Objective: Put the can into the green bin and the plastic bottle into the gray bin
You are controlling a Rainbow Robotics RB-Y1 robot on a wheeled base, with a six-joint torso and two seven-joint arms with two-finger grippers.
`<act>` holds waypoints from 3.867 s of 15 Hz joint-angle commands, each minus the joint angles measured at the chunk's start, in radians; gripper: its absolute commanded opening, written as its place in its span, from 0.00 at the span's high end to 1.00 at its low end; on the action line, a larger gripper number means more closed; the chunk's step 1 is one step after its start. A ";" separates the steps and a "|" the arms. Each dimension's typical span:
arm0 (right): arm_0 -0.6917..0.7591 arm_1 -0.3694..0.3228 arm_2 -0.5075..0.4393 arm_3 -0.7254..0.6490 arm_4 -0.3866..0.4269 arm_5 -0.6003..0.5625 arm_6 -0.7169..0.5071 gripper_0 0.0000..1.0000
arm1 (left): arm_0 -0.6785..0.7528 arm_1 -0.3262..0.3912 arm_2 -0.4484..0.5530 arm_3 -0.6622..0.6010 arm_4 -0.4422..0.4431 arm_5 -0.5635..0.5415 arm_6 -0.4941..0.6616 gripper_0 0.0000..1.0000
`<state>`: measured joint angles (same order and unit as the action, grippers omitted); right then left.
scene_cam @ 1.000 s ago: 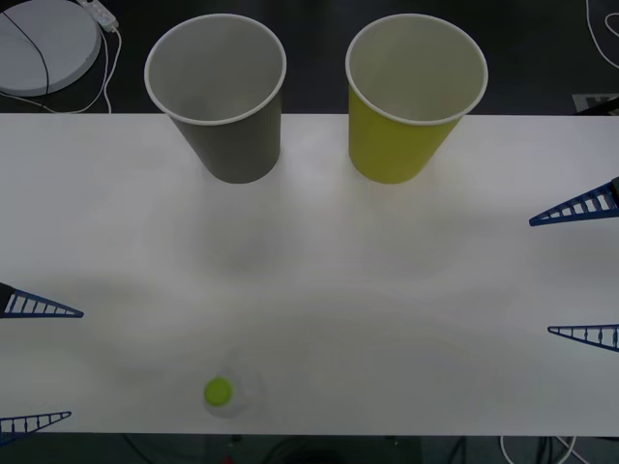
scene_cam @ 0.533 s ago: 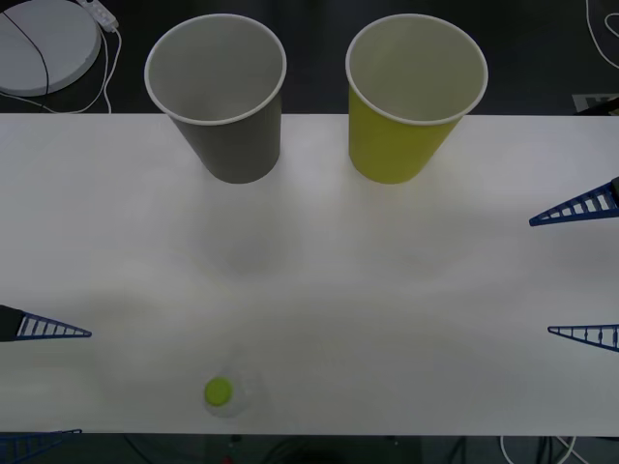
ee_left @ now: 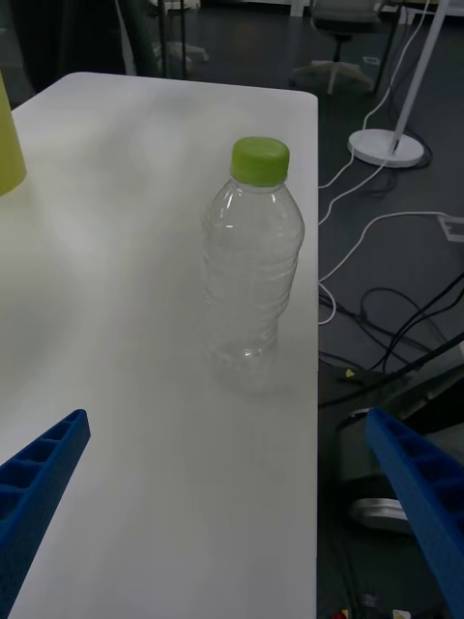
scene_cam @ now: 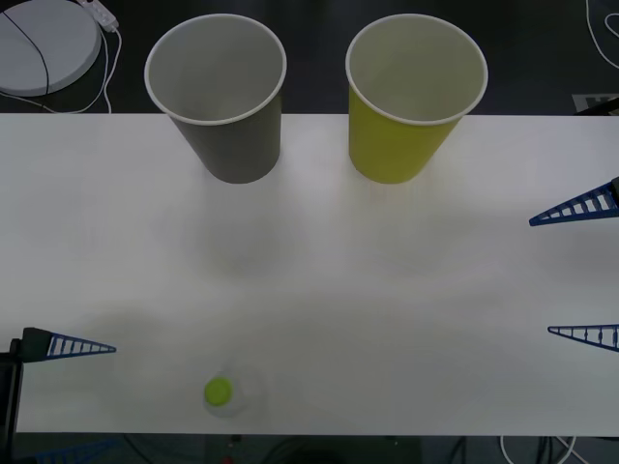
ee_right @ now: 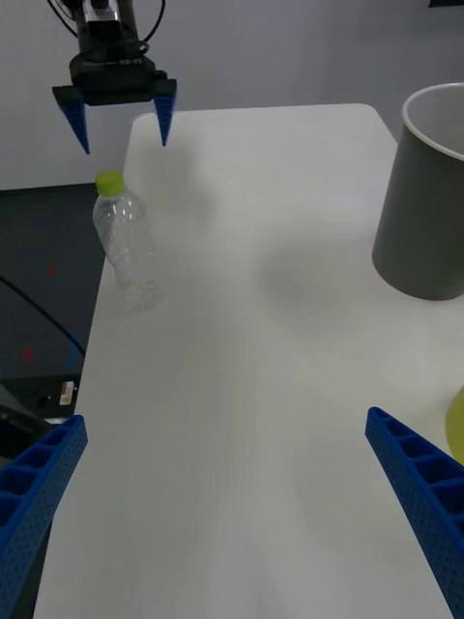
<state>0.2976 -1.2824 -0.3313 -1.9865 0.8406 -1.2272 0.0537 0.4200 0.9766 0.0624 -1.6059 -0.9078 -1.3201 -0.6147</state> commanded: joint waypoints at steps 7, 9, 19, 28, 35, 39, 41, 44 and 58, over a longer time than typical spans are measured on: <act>0.000 0.000 0.000 0.000 0.000 0.000 0.000 0.00 | -0.026 -0.072 -0.061 0.000 -0.043 0.005 0.000 0.00; 0.000 0.000 0.000 0.000 0.000 0.000 0.000 0.00 | -0.037 -0.108 -0.061 0.000 -0.071 0.015 0.000 0.00; 0.000 0.000 0.000 0.000 0.000 0.000 0.000 0.00 | -0.080 -0.213 -0.104 0.000 -0.129 0.035 0.003 0.00; 0.000 0.000 0.000 0.000 0.000 0.000 0.000 0.00 | -0.113 -0.279 -0.158 0.001 -0.149 0.048 0.007 0.00; 0.000 0.000 0.000 0.000 0.000 0.000 0.000 0.00 | -0.138 -0.343 -0.171 0.000 -0.184 0.055 0.012 0.00; 0.000 0.000 0.000 0.000 0.000 0.000 0.000 0.00 | -0.155 -0.360 -0.193 0.000 -0.184 0.062 0.016 0.00; 0.000 0.000 0.000 0.000 0.000 0.000 0.000 0.00 | -0.162 -0.372 -0.202 0.000 -0.186 0.064 0.018 0.00; 0.000 0.000 0.000 0.000 0.000 0.000 0.000 0.00 | -0.167 -0.398 -0.202 0.000 -0.203 0.064 0.023 0.00; 0.000 0.000 0.000 0.000 0.000 0.000 0.000 0.00 | -0.181 -0.443 -0.213 0.000 -0.255 0.068 0.052 0.26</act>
<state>0.2976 -1.2824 -0.3313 -1.9865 0.8406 -1.2272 0.0537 0.2392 0.5338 -0.1490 -1.6059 -1.1616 -1.2517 -0.5607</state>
